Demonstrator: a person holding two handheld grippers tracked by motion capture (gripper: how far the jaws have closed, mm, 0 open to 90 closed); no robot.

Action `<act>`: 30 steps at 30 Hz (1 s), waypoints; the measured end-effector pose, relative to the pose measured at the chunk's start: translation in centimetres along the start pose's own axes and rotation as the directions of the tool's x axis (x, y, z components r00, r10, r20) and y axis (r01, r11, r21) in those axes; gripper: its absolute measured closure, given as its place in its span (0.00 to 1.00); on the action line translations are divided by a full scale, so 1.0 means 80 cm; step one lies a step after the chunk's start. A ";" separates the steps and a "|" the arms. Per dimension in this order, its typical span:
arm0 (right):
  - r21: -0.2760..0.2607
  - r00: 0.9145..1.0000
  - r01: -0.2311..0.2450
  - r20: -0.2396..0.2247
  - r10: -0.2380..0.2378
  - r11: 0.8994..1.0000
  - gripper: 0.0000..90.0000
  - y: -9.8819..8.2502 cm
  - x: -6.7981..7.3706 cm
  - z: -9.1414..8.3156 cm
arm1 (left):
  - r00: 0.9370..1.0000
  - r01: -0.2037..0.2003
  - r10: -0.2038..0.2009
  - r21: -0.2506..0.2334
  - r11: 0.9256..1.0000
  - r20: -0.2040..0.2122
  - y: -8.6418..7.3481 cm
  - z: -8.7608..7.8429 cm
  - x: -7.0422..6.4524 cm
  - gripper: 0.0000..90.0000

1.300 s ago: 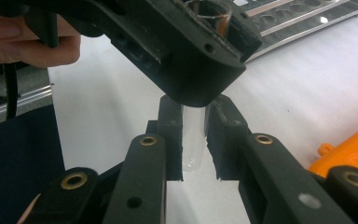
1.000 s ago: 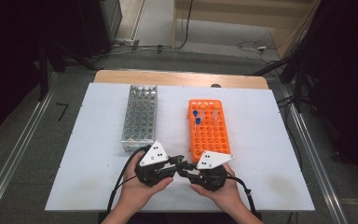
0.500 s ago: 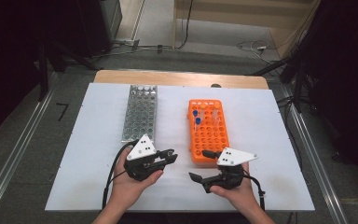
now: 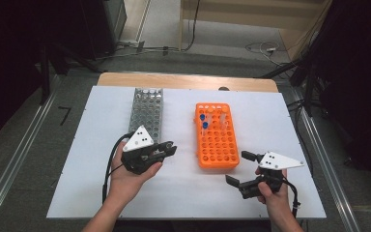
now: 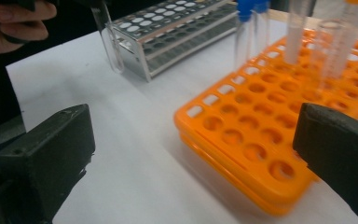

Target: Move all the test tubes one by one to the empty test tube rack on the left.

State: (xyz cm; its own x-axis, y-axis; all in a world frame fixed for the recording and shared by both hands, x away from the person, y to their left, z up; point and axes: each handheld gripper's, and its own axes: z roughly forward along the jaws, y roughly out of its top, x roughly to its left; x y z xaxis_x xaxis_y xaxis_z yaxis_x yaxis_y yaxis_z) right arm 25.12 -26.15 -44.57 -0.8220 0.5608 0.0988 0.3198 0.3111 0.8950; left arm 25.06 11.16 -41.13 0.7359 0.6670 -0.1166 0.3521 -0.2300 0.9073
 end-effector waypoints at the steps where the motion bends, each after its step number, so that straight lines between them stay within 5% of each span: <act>1: 0.001 1.000 -0.005 0.010 0.005 1.000 0.00 -0.003 -0.003 -0.004 | 1.000 0.002 -0.002 -0.001 1.000 -0.003 0.002 0.000 0.002 0.85; 13: -0.007 0.992 -0.056 0.114 0.056 0.998 0.00 -0.030 -0.043 -0.049 | 0.999 0.007 -0.008 -0.009 1.000 -0.037 0.023 0.003 0.031 0.85; 30: -0.031 0.985 -0.102 0.140 0.106 0.994 0.00 -0.045 -0.069 -0.056 | 0.996 0.017 -0.018 -0.014 1.000 -0.088 0.055 0.014 0.075 0.85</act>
State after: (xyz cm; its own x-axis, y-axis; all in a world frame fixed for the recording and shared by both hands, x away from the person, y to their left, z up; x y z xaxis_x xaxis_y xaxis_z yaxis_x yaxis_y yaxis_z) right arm 26.42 -33.78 -46.38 -0.7096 0.6923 0.1308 0.3875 0.2284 0.8932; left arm 31.63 13.38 -38.30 0.6760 0.7305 -0.0969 0.3564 -0.2090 0.9106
